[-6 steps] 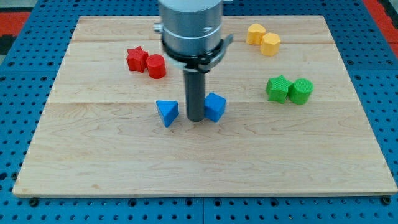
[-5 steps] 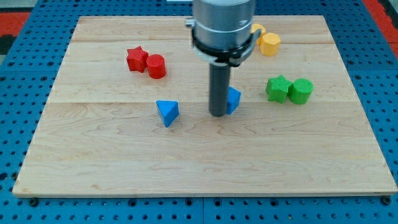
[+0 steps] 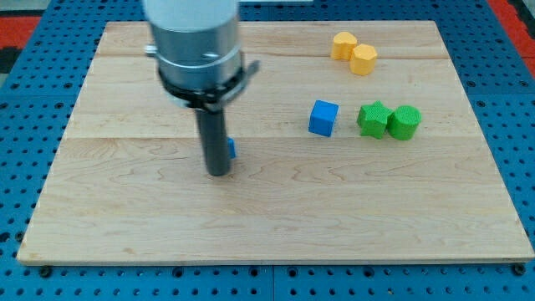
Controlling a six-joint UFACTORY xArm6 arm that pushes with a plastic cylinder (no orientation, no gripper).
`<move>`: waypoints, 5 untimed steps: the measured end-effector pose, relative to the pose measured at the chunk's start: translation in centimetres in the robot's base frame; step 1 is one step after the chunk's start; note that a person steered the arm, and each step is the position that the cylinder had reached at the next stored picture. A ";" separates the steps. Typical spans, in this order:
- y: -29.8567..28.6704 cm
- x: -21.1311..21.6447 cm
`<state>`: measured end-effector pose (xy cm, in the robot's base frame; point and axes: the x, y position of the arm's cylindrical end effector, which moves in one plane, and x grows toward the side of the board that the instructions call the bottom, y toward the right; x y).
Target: Move the blue triangle to the center of the board
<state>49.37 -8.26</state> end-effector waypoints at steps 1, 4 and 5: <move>-0.9 -2.9; -4.5 -7.3; -0.5 -6.8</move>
